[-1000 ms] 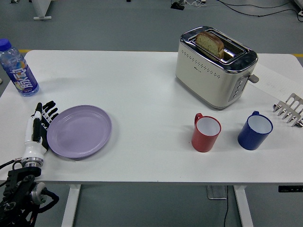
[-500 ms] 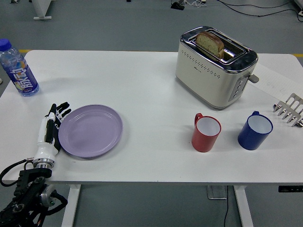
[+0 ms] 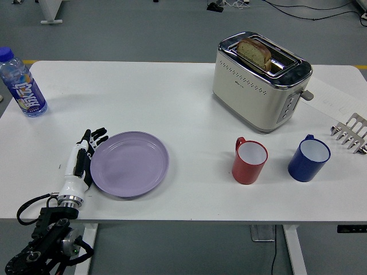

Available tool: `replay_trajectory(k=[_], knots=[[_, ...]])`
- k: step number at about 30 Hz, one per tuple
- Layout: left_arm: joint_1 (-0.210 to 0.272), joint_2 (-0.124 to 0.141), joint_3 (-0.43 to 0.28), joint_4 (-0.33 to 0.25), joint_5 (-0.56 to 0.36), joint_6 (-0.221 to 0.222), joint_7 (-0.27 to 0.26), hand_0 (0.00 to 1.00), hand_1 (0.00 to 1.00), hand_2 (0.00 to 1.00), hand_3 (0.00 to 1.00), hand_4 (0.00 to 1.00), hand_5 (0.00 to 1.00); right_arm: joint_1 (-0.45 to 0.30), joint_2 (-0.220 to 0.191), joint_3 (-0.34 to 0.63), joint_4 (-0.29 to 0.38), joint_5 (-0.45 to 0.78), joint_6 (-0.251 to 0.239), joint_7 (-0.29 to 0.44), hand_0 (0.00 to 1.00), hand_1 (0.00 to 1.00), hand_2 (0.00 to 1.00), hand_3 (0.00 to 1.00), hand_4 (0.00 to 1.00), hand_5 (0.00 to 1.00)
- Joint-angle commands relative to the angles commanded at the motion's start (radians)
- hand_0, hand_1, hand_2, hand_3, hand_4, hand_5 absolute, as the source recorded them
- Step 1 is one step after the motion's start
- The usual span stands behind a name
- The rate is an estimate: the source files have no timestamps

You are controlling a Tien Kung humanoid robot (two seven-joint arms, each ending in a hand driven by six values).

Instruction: Push plate across desktop

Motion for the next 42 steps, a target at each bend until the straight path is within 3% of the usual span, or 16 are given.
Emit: replay_trajectory(k=[12,27,34,42], knots=[[0.002,0.0,0.151,-0.035,-0.02,0.0,0.0,0.754,0.794,0.802,0.691,0.585,0.998,-0.007,-0.002,0.001,0.0,0.0,-0.001,0.001,0.653,0.614,0.685,0.627,0.222,0.145],[-0.012,0.004,0.227,-0.051,-0.026,-0.005,0.001,0.752,0.791,0.798,0.688,0.584,0.998,-0.009,-0.003,0.004,0.0,-0.003,-0.002,0.001,0.652,0.614,0.685,0.627,0.221,0.14],[-0.01,0.0,0.171,-0.053,-0.007,0.002,0.002,0.751,0.791,0.799,0.686,0.581,0.998,-0.009,-0.002,0.005,0.0,-0.002,-0.002,0.001,0.652,0.613,0.685,0.627,0.223,0.14],[-0.008,0.0,0.001,-0.085,0.099,0.014,0.027,0.744,0.781,0.789,0.681,0.585,0.998,-0.01,-0.003,0.008,0.0,-0.005,-0.002,0.001,0.652,0.613,0.685,0.627,0.223,0.138]])
